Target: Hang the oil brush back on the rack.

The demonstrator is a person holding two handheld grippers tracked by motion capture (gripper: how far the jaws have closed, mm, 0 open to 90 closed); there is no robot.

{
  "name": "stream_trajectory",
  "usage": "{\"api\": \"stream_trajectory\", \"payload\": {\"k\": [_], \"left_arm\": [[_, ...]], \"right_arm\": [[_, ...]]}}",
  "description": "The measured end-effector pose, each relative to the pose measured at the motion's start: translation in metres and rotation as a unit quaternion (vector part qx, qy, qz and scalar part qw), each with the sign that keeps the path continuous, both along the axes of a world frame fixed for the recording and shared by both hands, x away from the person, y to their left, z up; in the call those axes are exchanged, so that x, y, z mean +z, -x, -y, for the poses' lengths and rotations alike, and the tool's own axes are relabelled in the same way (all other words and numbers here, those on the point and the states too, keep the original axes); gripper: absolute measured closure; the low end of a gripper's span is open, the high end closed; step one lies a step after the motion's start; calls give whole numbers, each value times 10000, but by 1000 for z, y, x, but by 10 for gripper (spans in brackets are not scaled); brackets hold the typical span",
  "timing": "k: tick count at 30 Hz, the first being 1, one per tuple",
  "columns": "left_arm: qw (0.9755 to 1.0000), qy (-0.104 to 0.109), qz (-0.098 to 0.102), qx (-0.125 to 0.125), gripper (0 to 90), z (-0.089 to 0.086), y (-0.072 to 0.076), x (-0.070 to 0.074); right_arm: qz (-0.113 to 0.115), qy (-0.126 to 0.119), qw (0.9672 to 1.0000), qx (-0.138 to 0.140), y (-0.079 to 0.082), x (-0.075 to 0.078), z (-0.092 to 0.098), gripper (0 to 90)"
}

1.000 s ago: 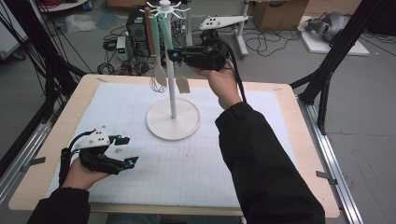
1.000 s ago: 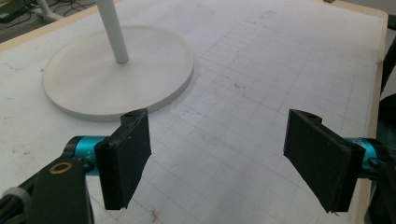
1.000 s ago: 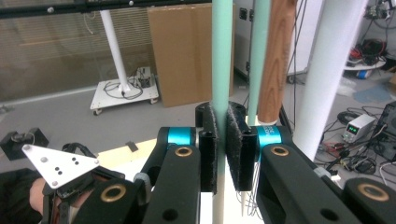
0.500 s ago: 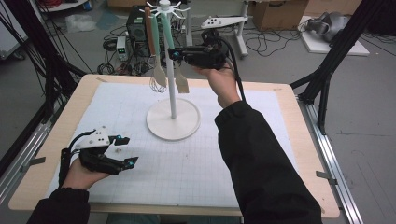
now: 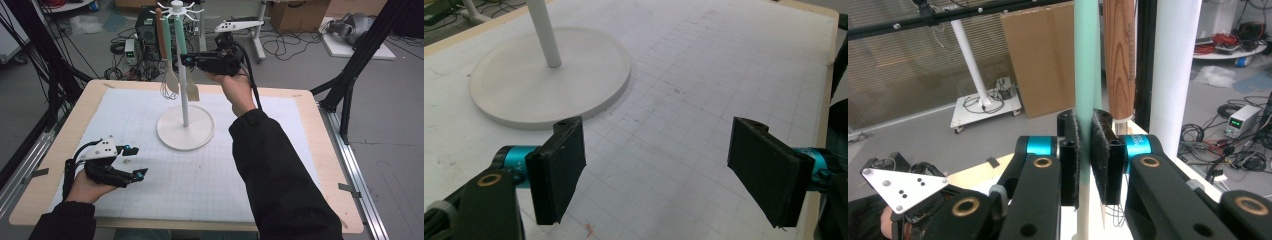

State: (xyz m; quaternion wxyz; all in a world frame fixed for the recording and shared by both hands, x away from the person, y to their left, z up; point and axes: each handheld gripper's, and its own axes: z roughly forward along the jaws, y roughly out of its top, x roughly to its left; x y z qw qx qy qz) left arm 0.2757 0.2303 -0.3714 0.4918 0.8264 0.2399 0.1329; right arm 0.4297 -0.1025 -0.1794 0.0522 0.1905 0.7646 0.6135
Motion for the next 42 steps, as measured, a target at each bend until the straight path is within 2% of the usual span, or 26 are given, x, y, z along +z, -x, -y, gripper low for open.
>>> {"api": "stream_trajectory", "payload": {"k": [1, 6, 9, 12, 18, 23, 25, 37, 42], "left_arm": [[10000, 0, -5, 9, 233, 0, 0, 0], [10000, 3, -4, 23, 233, 1, 1, 0], [10000, -3, -12, 26, 233, 1, 1, 0], [10000, -2, -20, 36, 233, 1, 1, 0], [9999, 42, -68, 117, 233, -1, 0, -1], [9999, 40, -89, 135, 233, -1, 0, -1], [9998, 50, -98, 157, 230, -1, 0, -1], [9997, 52, -114, 210, 213, -2, -1, -2], [9996, 44, -122, 240, 203, -2, -1, -1]], "right_arm": [[3, 17, 10000, -21, 0, 0, 0, 765], [53, 81, 9999, -121, 5, 2, 3, 702], [105, 274, 9994, -172, 7, 2, 6, 612], [102, 256, 9993, -234, 10, 0, 12, 554], [191, 339, 9986, -351, 16, -8, 24, 446], [168, 470, 9980, -384, 21, -18, 33, 373], [130, 446, 9980, -423, 23, -21, 37, 343], [13, 427, 9983, -397, 34, -41, 54, 262], [-29, 423, 9980, -470, 38, -50, 62, 220]]}}
